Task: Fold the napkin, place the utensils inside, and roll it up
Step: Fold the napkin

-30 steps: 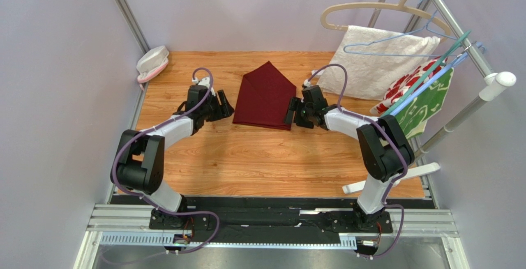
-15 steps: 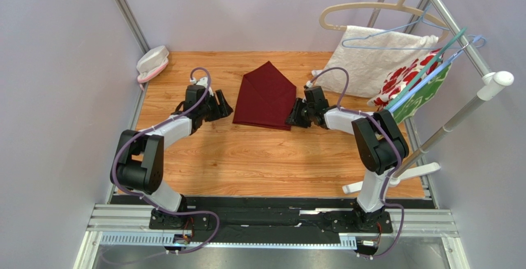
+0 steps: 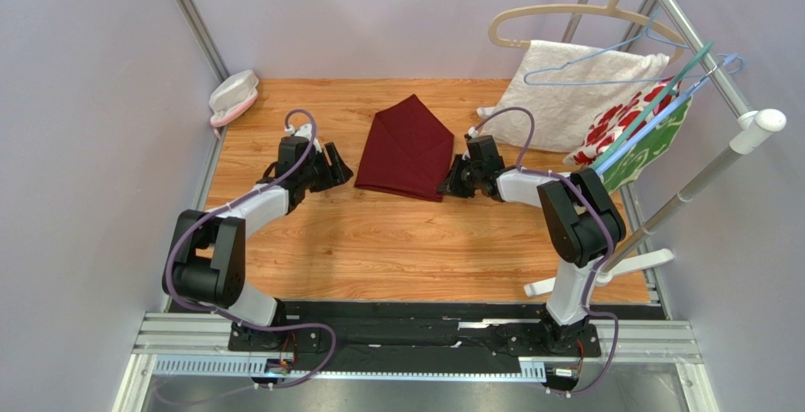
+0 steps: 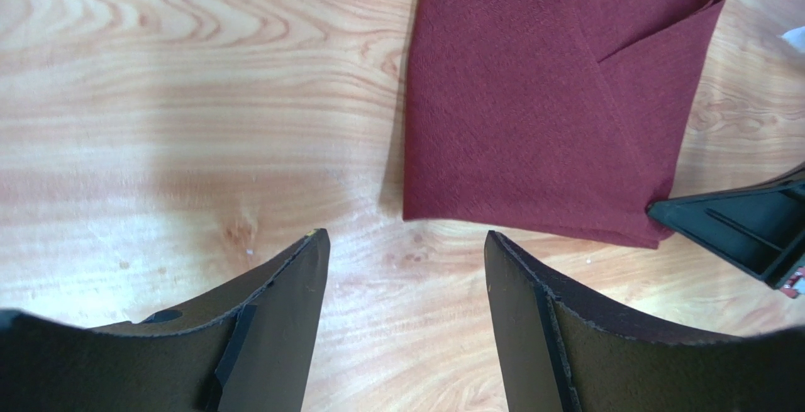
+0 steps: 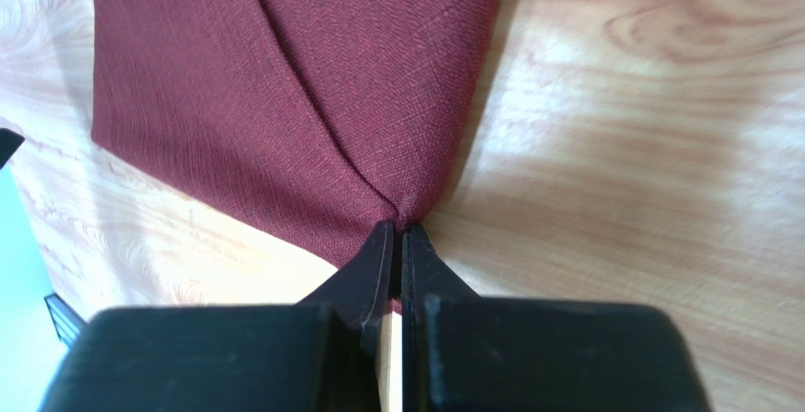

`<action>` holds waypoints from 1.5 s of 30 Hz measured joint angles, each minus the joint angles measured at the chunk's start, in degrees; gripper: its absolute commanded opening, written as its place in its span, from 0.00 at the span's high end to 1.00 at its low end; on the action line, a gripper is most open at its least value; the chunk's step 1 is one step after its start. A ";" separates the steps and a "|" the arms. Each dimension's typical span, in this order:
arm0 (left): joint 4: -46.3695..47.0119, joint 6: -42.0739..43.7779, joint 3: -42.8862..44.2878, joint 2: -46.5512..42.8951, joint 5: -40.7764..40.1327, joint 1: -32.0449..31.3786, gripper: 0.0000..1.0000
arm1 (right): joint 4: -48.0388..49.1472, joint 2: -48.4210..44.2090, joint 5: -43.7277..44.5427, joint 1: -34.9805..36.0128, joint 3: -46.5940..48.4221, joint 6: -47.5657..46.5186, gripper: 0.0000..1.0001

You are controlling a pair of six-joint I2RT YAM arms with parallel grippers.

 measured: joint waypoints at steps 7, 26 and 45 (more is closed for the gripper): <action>1.11 -4.66 -7.30 -6.29 1.05 0.17 0.30 | 0.74 -4.02 -1.97 3.41 -5.70 0.63 1.00; 3.98 -13.88 -20.96 -18.71 4.85 -0.35 0.33 | -6.97 -17.86 -5.75 11.39 -19.56 4.11 1.00; 10.38 -15.15 -19.12 -3.78 11.50 -3.56 0.64 | -6.78 -17.97 -5.88 11.41 -19.80 4.48 1.00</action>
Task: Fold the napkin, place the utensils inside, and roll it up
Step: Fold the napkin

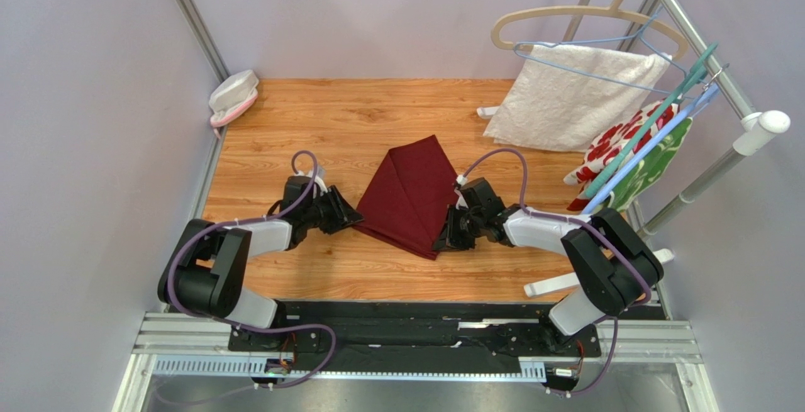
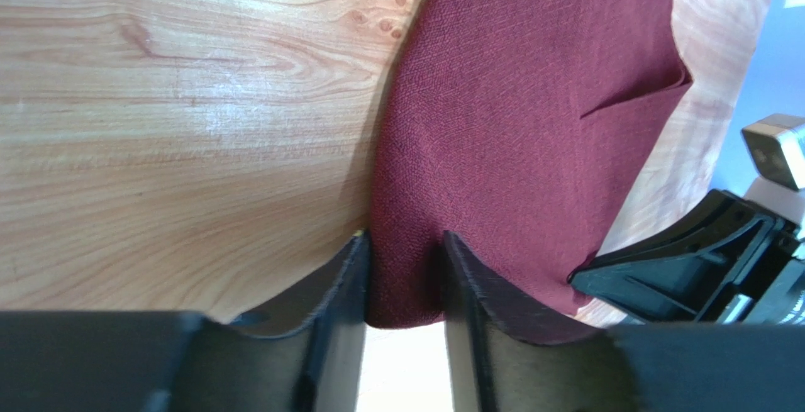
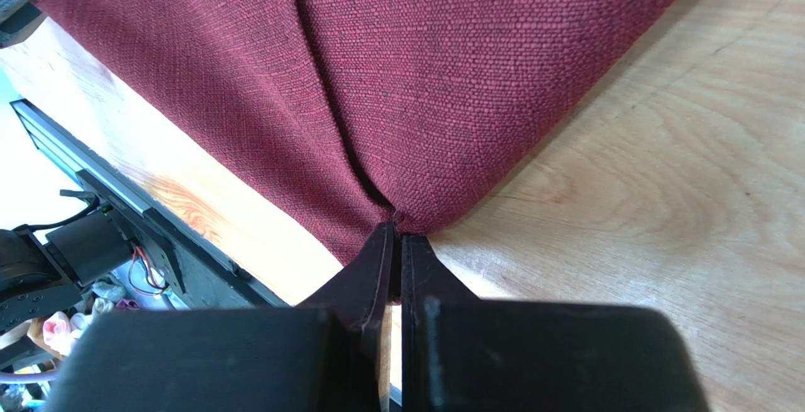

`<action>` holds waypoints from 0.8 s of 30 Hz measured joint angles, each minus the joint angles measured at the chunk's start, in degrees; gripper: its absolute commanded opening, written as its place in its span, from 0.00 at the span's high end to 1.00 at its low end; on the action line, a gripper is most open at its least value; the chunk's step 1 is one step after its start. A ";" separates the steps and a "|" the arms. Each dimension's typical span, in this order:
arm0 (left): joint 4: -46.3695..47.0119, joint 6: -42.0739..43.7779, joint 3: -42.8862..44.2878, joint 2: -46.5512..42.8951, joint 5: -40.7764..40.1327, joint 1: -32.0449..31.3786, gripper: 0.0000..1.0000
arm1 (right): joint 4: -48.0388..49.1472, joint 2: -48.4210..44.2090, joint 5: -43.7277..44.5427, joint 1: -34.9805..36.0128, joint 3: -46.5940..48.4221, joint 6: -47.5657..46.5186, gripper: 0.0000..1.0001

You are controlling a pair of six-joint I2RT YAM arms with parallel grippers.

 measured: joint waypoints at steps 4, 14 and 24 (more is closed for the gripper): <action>0.09 0.00 0.44 1.31 0.79 -0.02 0.83 | -0.90 -0.52 0.50 0.24 0.00 -0.11 0.90; -3.52 1.16 4.39 3.13 1.92 -0.22 1.00 | -14.82 -10.91 11.65 8.39 3.21 -9.73 0.40; -7.87 3.39 7.34 3.80 2.14 -0.22 1.00 | -13.25 -9.03 26.36 22.71 15.43 -28.89 0.39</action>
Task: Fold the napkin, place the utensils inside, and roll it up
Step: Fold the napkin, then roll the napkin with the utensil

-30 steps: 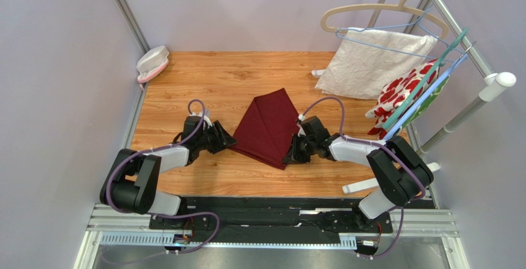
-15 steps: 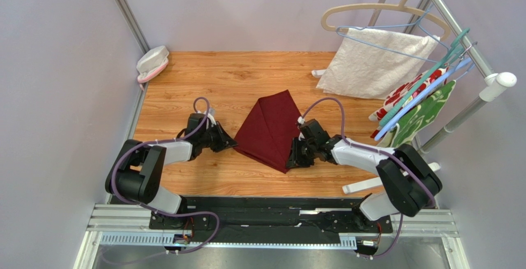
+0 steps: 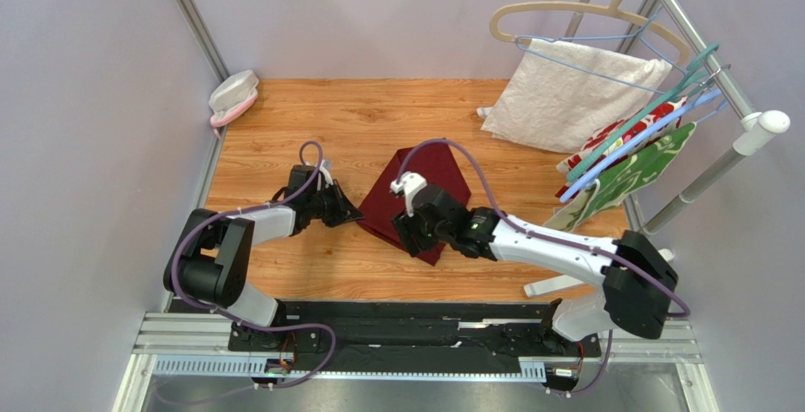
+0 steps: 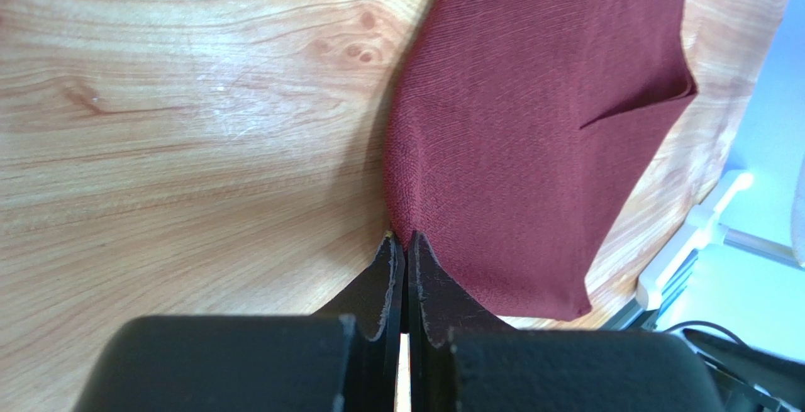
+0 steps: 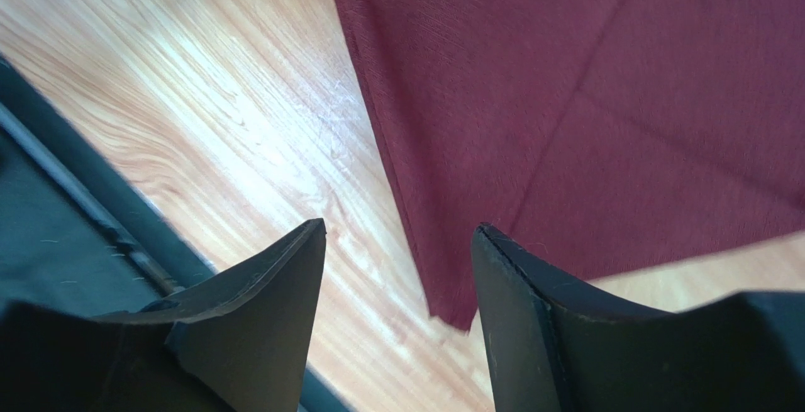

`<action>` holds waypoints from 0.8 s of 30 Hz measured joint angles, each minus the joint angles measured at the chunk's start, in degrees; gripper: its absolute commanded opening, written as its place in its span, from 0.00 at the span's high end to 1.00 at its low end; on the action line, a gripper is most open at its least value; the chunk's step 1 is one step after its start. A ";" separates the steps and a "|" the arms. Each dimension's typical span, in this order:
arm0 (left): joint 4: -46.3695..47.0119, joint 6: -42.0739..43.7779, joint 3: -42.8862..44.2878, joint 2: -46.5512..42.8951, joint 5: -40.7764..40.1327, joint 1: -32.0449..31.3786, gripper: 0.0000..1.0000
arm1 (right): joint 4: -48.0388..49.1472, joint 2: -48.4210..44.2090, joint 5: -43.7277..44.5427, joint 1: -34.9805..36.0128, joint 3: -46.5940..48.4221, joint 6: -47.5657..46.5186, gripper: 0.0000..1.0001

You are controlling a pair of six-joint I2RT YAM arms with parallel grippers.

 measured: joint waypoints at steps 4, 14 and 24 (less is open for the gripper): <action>-0.50 0.42 0.24 0.63 0.22 0.02 1.00 | 2.51 7.15 5.03 5.33 1.40 -7.02 0.41; -1.03 0.85 0.44 0.68 0.68 0.02 1.00 | 6.80 15.82 14.21 11.47 1.44 -18.03 0.47; -2.14 1.22 1.46 1.22 1.27 0.02 1.00 | 9.88 21.99 21.55 13.33 2.36 -23.74 0.64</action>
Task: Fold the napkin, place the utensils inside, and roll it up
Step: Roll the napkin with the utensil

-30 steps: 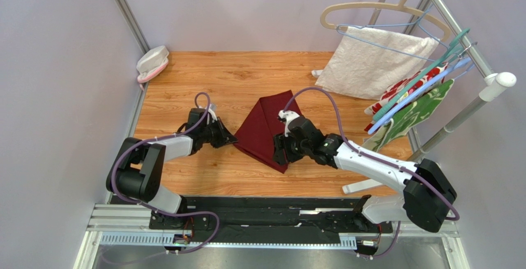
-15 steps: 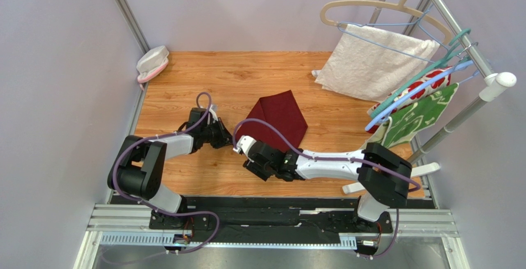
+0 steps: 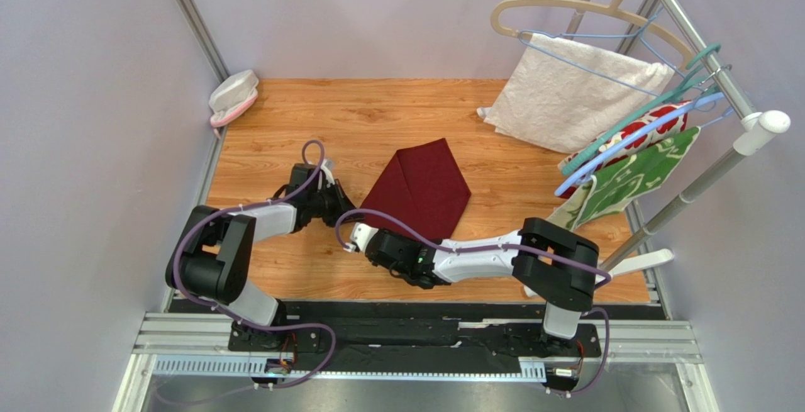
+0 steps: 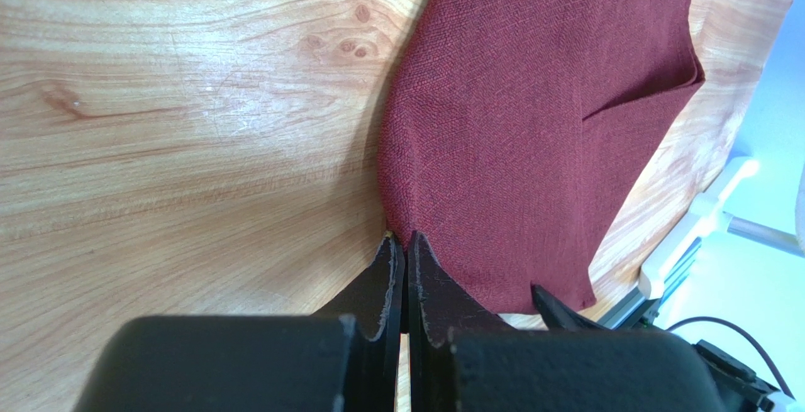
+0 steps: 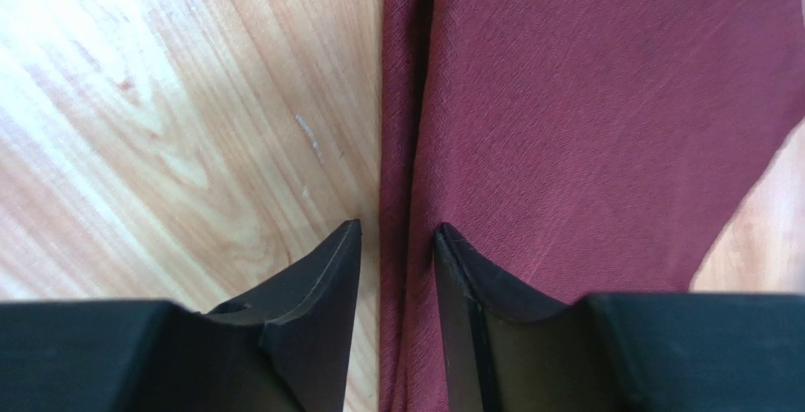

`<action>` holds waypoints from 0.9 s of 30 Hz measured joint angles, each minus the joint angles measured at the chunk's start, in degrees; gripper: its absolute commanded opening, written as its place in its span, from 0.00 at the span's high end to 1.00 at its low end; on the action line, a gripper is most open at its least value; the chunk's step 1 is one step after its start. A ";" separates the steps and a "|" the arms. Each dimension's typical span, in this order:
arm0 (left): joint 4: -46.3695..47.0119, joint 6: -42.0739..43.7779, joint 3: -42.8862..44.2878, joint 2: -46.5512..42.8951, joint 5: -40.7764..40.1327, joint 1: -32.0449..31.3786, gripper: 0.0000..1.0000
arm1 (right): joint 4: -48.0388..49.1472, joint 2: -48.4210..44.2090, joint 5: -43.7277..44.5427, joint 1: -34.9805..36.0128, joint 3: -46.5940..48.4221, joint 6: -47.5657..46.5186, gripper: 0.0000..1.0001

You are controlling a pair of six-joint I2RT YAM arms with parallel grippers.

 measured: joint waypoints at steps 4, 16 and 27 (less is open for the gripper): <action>-0.11 0.07 0.04 0.09 0.17 0.00 1.00 | 0.50 1.90 2.84 0.61 1.01 -1.40 0.76; -0.48 0.96 0.92 0.11 0.90 0.02 0.53 | 0.07 4.76 5.38 0.79 2.86 -2.14 1.00; -4.81 2.60 -0.98 -12.15 -4.07 3.58 0.37 | -6.93 -0.61 -15.04 -4.96 3.37 3.15 1.00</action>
